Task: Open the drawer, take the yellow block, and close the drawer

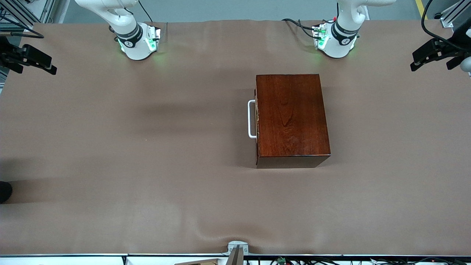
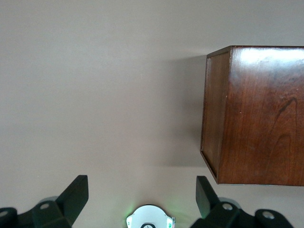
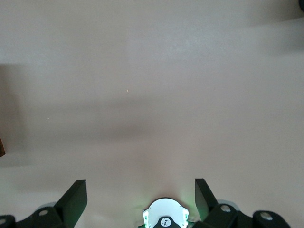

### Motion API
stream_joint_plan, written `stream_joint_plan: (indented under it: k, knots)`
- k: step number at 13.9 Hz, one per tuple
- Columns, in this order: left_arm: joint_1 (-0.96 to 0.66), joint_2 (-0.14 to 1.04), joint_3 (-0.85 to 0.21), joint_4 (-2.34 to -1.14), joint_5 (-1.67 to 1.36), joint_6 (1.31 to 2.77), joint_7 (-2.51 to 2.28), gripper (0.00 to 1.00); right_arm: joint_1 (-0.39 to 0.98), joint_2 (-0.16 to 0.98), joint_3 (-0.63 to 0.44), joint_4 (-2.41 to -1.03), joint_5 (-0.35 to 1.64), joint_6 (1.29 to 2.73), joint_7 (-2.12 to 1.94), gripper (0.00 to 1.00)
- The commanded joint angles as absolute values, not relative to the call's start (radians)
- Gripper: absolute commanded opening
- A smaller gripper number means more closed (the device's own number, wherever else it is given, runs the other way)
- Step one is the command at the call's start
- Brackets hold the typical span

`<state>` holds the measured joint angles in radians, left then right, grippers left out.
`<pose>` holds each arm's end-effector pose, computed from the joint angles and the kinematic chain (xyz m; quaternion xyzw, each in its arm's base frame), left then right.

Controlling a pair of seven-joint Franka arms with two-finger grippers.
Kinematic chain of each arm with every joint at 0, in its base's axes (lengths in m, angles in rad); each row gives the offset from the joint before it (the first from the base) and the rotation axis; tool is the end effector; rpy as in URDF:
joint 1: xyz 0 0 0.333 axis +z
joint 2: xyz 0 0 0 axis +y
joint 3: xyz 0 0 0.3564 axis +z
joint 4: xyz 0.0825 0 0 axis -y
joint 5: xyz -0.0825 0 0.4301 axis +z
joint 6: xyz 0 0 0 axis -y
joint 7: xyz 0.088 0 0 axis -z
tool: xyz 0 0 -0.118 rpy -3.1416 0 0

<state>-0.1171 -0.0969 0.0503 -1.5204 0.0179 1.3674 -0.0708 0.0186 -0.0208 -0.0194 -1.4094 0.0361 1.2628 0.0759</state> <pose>0.5413 -0.0321 0.7176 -0.9996 -0.0034 0.0276 0.0083 0.5556 0.0044 0.7221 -0.9973 0.0339 0.0635 0.0153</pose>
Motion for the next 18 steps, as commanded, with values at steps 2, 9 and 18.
stream_joint_plan:
  k: [2, 9, 18]
  knots:
    - [-0.130, -0.081, 0.049, -1.474, 0.038, 1.338, -0.071, 1.00, 0.005, -0.031, -0.003, -1.416, 0.025, 1.269, 0.063, 1.00]
    - [-0.133, -0.052, -0.041, -1.474, 0.040, 1.339, -0.130, 1.00, -0.020, -0.031, -0.003, -1.417, 0.025, 1.266, 0.063, 1.00]
    - [-0.211, 0.187, -0.248, -1.336, 0.064, 1.354, -0.237, 1.00, -0.009, -0.031, -0.002, -1.416, 0.026, 1.249, 0.064, 1.00]
